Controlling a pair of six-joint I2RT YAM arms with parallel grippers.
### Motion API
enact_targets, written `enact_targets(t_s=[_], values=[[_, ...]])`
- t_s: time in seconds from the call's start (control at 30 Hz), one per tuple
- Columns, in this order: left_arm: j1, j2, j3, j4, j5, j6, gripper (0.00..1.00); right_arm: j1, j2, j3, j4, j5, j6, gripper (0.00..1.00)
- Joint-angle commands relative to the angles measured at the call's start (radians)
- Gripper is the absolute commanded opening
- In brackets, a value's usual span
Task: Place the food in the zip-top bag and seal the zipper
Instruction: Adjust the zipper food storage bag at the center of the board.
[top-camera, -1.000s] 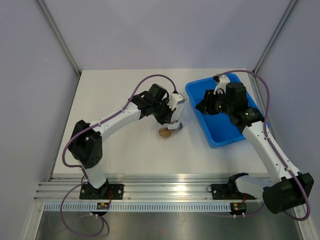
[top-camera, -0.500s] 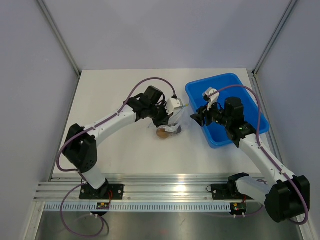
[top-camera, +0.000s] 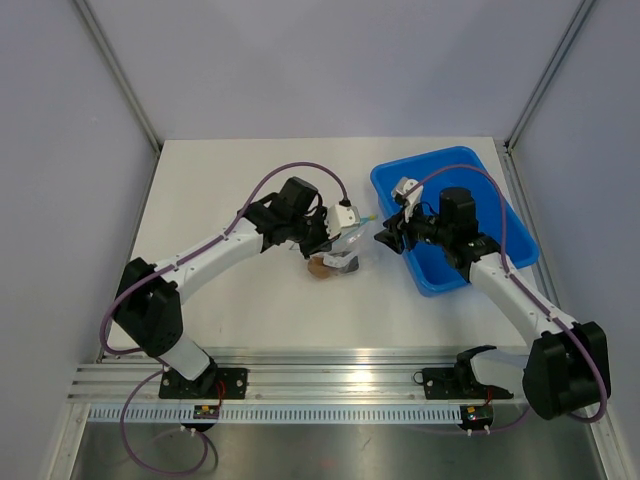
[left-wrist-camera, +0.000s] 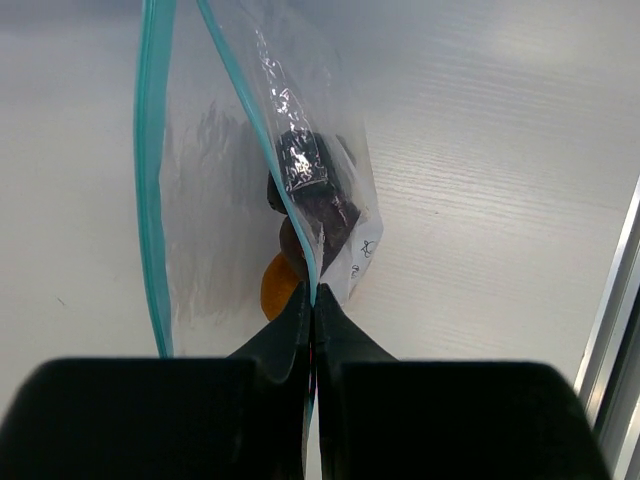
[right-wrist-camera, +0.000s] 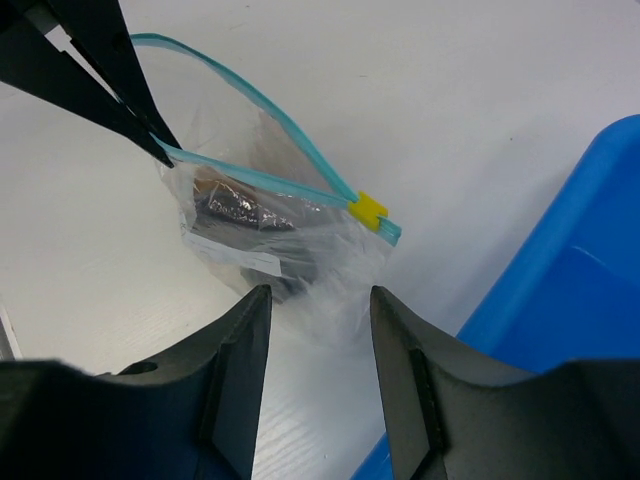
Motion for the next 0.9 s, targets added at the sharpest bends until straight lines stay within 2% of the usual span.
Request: enact_targets(t_s=[0.0,0.47,0.7,0.87], values=[[0.007,-0.034,-0.001,0.037,0.017,0.056,0.00,0.000,0.037,0.067,-0.032,-0.056,-0.065,0.51],[0.016,-0.033,0.010,0.006,0.045,0.084,0.00,0.000,0.194,0.159,-0.027,-0.073,-0.111,0.53],[0.016,-0.027,0.016,0.006,0.048,0.084,0.00,0.000,0.203,0.168,-0.020,-0.128,-0.113,0.52],[0.016,-0.018,0.025,0.005,0.051,0.079,0.00,0.000,0.214,0.193,-0.027,-0.191,-0.101,0.42]])
